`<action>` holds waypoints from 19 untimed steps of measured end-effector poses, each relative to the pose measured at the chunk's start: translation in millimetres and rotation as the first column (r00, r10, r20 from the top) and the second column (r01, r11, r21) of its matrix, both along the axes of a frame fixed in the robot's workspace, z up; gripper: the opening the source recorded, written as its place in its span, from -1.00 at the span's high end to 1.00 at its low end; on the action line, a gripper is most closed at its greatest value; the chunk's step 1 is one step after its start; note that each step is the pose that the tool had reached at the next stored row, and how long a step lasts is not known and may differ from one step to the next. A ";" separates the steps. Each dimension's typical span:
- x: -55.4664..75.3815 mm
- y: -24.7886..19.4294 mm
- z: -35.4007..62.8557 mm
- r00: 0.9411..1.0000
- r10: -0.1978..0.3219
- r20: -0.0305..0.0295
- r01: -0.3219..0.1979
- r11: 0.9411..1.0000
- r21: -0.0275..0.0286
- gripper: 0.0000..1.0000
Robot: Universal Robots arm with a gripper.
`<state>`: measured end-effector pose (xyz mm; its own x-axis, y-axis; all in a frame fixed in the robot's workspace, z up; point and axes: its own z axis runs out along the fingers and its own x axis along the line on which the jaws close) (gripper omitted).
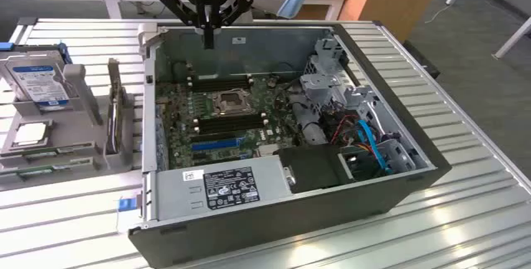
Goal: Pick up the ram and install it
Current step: 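Reach for the ram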
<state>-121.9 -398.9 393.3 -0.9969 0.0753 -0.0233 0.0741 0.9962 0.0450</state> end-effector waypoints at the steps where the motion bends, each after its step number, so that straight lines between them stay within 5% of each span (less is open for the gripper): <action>1: 0.0 0.0 0.0 1.000 0.000 0.000 0.000 1.000 0.000 0.80; 19: -9.7 0.0 -0.1 1.000 0.000 0.000 0.000 1.000 0.000 0.80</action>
